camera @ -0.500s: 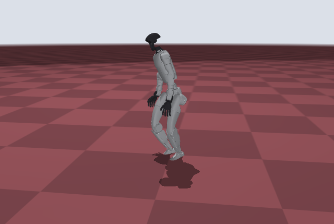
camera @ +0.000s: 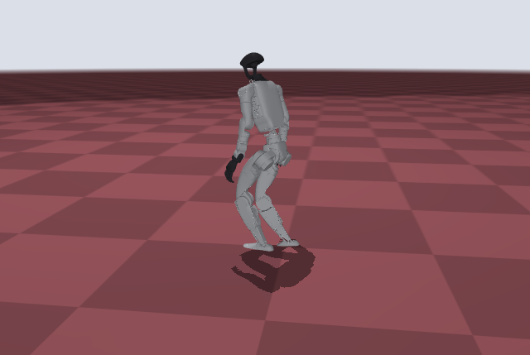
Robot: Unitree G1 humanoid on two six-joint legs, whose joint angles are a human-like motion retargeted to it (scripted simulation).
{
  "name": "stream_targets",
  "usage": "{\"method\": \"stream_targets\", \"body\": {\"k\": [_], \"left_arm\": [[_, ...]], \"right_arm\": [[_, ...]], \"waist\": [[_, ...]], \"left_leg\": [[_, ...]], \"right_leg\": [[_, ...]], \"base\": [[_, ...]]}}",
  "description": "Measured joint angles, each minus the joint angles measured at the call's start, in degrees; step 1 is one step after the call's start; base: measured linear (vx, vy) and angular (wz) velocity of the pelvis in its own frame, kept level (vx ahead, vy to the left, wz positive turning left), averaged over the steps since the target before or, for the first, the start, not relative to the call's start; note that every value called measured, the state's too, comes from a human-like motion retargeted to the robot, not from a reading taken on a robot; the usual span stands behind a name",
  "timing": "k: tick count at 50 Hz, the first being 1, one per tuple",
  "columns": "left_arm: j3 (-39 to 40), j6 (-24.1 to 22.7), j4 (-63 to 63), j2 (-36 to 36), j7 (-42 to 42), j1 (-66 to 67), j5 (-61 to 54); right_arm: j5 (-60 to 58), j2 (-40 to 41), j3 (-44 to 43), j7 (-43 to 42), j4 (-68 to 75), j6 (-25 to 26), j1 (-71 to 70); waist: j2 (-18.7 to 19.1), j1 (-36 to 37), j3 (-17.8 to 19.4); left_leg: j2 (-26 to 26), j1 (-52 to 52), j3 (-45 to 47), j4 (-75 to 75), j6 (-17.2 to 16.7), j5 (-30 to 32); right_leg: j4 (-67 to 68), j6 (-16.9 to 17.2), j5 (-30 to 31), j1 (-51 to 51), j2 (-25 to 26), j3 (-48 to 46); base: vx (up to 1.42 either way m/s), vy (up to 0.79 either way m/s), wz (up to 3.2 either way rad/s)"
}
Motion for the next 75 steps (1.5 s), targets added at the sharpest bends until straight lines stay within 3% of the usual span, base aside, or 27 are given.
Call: {"method": "stream_targets", "body": {"k": [8, 12, 15, 19, 23, 27, 30, 37, 40, 43, 45, 51, 53, 56, 60, 65, 70, 75], "left_arm": [[2.3, 1.5, 6.2, -3.8, -1.9, 2.3, -2.3], [2.7, 1.7, 8.6, -4.5, -1.6, 2.0, -3.5], [2.5, 1.4, 9.4, -4.5, -0.5, 1.3, -4.1], [1.6, 0.4, 8.3, -3.2, 2.1, 0.1, -3.2], [0.2, -0.9, 5.5, -1.1, 5.2, -1.5, -1.0], [-1.1, -2.2, 2.9, 0.9, 6.3, -2.2, 0.3], [-2.5, -3.2, 1.8, 2.1, 5.8, -2.3, 0.7], [-7.0, -4.9, 2.1, 3.5, 3.9, -1.5, 1.8], [-7.8, -4.9, 3.3, 3.4, 4.3, -0.6, 0.5], [-7.0, -5.0, 4.0, 3.1, 5.3, -0.3, -2.9], [-6.6, -5.4, 3.5, 3.4, 6.1, -0.7, -4.9], [-7.5, -6.9, -3.7, 3.9, 7.7, -3.7, -8.7], [-8.4, -7.3, -7.1, 4.1, 7.6, -5.6, -8.4], [-9.3, -7.5, -11.4, 4.0, 7.1, -8.2, -6.5], [-9.2, -6.7, -13.8, 2.4, 6.5, -9.9, -1.4], [-7.1, -4.6, -8.7, 0.1, 6.6, -7.9, 4.7], [-3.1, -2.0, -0.4, 0.1, 8.6, -4.2, 8.9], [1.2, 0.0, 4.0, 1.4, 11.1, -0.7, 11.4]], "right_arm": [[0.8, 0.4, -2.4, 1.8, -1.7, -0.4, 1.8], [-0.1, 0.8, -2.8, 1.3, -2.2, -0.6, 2.4], [-1.5, 1.1, -2.7, 0.4, -2.9, -1.1, 3.0], [-3.6, 1.3, -2.3, -1.4, -3.9, -1.7, 3.9], [-5.9, 1.6, -2.9, -3.9, -4.1, -1.8, 4.7], [-6.8, 2.1, -3.7, -6.0, -2.7, -1.2, 6.2], [-6.6, 2.7, -4.3, -6.9, -0.5, -0.1, 7.0], [-5.5, 4.3, -5.7, -9.2, 4.5, 2.2, 6.3], [-5.9, 4.5, -5.6, -11.7, 3.6, 2.0, 5.0], [-7.0, 3.9, -4.9, -14.8, -0.9, 0.6, 2.4], [-8.0, 3.0, -4.0, -16.7, -5.3, -0.9, 0.0], [-10.8, -1.4, 2.1, -19.9, -17.5, -4.2, -7.4], [-11.0, -2.9, 3.7, -19.5, -18.8, -4.4, -9.3], [-11.0, -4.9, 4.8, -18.5, -17.5, -3.7, -10.5], [-10.1, -6.5, 3.5, -16.8, -11.8, -2.2, -9.8], [-7.4, -5.9, -1.1, -15.3, -3.0, -0.8, -6.5], [-5.3, -4.1, -6.0, -15.5, 2.1, -0.4, -2.0], [-5.0, -1.8, -9.6, -16.0, 3.9, 0.0, 2.2]], "waist": [[-4.4, 3.9, -0.5], [-6.9, 6.0, -0.3], [-8.8, 7.3, 0.7], [-10.1, 7.9, 1.7], [-11.1, 6.3, 2.2], [-10.4, 3.6, 2.5], [-9.1, 1.9, 2.8], [-6.8, 0.7, 5.1], [-6.9, 0.4, 6.6], [-4.6, 0.1, 6.8], [-2.4, -0.4, 5.9], [4.6, -0.9, 2.7], [6.3, -0.8, 2.3], [8.4, 0.0, 2.2], [10.0, 1.9, 2.5], [10.4, 3.9, 2.4], [10.9, 5.2, 3.0], [11.6, 6.0, 3.5]], "left_leg": [[2.9, 9.7, 3.6, 5.0, 3.2, -7.3], [3.4, 14.1, 5.4, 6.6, 4.1, -11.3], [3.9, 18.0, 6.9, 7.4, 4.0, -14.2], [5.6, 22.0, 8.6, 7.8, 2.7, -17.8], [5.0, 26.7, 8.7, 3.8, 0.9, -19.1], [5.6, 32.6, 7.5, -0.8, -1.4, -19.8], [6.7, 37.7, 6.1, -4.7, -3.1, -19.9], [9.4, 50.5, 3.5, -8.9, -5.9, -20.3], [11.6, 55.0, 3.1, -6.3, -7.1, -21.6], [17.9, 55.1, 4.1, -0.2, -9.3, -20.7], [24.1, 53.5, 5.5, 4.7, -10.7, -17.0], [41.8, 42.7, 8.8, 16.3, -13.7, 10.3], [46.6, 39.2, 10.8, 20.0, -12.1, 13.8], [50.9, 34.8, 13.8, 25.6, -7.9, 11.6], [48.6, 29.6, 17.4, 30.6, -2.7, 1.8], [37.2, 23.4, 21.8, 28.4, -0.6, -6.8], [28.1, 15.8, 24.3, 21.9, -1.4, -6.6], [22.4, 9.7, 27.2, 13.5, -3.4, -0.7]], "right_leg": [[-0.3, -2.3, -5.6, 11.0, -1.5, 1.1], [2.5, -2.8, -8.5, 13.8, -4.5, -3.6], [7.9, -2.1, -9.3, 14.1, -9.6, -12.2], [20.0, -2.4, -10.5, 9.2, -21.8, -23.1], [27.3, -1.9, -8.7, 2.7, -34.0, -27.6], [23.9, -1.9, -9.1, -3.0, -43.3, -28.0], [16.4, -0.3, -8.2, -5.6, -45.7, -26.2], [7.1, 4.0, -3.8, -6.4, -44.4, -18.7], [13.8, 2.9, -4.8, -6.0, -44.4, -17.8], [21.3, -0.5, -8.1, -6.9, -41.7, -19.8], [24.4, -2.7, -10.5, -8.0, -39.0, -21.5], [22.2, -8.9, -12.0, -8.7, -28.9, -27.3], [19.4, -10.1, -11.9, -7.5, -26.8, -29.4], [14.2, -10.8, -11.9, -4.8, -24.3, -32.3], [7.2, -10.3, -11.8, -0.7, -22.2, -34.9], [2.1, -9.5, -11.5, 3.7, -21.3, -35.7], [0.5, -9.9, -12.8, 7.7, -19.7, -35.8], [-1.9, -10.9, -14.5, 12.1, -16.9, -36.8]], "base": [[0.25, -0.02, -1.09], [0.25, -0.06, -0.71], [0.24, -0.1, -0.6], [0.26, -0.09, -0.41], [0.32, -0.1, 0.09], [0.36, -0.15, 0.21], [0.37, -0.2, 0.21], [0.36, -0.29, 0.1], [0.37, -0.4, -0.14], [0.37, -0.38, -0.31], [0.35, -0.35, -0.29], [0.25, -0.35, -0.43], [0.2, -0.32, -0.04], [0.21, -0.31, 0.1], [0.23, -0.25, 0.17], [0.26, -0.19, 0.13], [0.28, -0.18, 0.17], [0.29, -0.15, 0.3]]}}
